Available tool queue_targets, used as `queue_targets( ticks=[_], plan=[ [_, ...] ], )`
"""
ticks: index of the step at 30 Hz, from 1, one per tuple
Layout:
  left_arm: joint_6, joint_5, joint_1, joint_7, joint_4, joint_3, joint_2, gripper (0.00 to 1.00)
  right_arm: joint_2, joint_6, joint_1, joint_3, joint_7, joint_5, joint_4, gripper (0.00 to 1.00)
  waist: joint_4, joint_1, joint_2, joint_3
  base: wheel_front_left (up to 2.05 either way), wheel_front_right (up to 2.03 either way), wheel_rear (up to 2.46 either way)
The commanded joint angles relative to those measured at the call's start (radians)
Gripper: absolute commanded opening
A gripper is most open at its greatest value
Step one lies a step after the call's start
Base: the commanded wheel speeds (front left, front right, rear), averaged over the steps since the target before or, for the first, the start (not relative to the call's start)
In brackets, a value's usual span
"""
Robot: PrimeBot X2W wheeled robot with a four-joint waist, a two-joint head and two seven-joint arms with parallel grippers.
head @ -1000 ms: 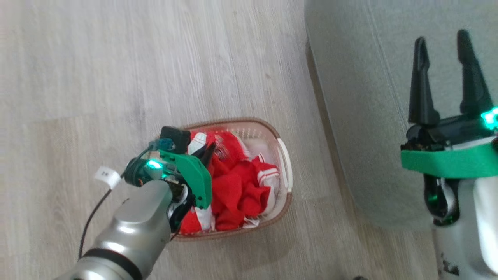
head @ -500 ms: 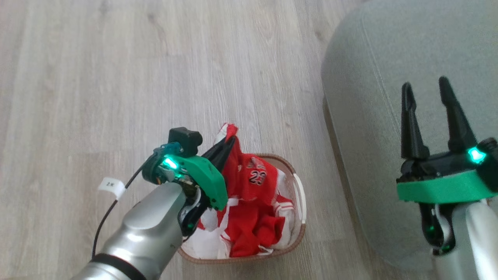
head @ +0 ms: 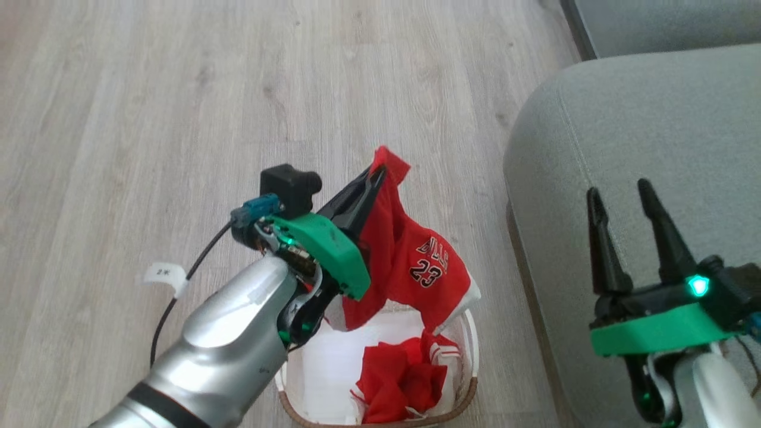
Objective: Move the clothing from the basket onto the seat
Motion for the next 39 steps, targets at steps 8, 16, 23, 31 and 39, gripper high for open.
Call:
queue_targets(
  ticks=[8, 16, 23, 31, 39],
  plan=[
    [0.067, 0.006, -0.103, 0.067, -0.225, 0.069, 0.081, 0.0, -0.014, 0.0, 0.031, 0.06, 0.011, 0.017, -0.03, 1.0, 0.001, 0.0001, -0.0001, -0.031, 0.0, 0.0, 0.0],
    [0.096, 0.005, -0.112, 0.095, -0.299, 0.081, 0.111, 0.0, -0.009, 0.0, 0.029, 0.083, 0.01, 0.021, -0.029, 1.0, -0.006, 0.0001, -0.0001, -0.022, 0.0, 0.0, 0.0],
    [0.1, 0.008, -0.118, 0.106, -0.335, 0.074, 0.118, 0.0, -0.043, 0.0, -0.007, 0.151, 0.039, 0.041, -0.012, 1.0, -0.003, 0.0001, -0.0001, -0.013, 0.0, 0.0, 0.0],
    [0.09, 0.016, -0.124, 0.119, -0.355, 0.043, 0.103, 0.0, -0.14, 0.0, -0.131, 0.296, 0.137, 0.11, 0.067, 1.0, 0.019, 0.0001, -0.0001, -0.018, 0.0, 0.0, 0.0],
    [0.08, 0.028, -0.144, 0.132, -0.372, 0.015, 0.088, 0.0, -0.208, 0.0, -0.276, 0.473, 0.171, 0.205, 0.208, 1.0, 0.059, 0.0001, -0.0001, -0.019, 0.0, 0.0, 0.0]
  ],
)
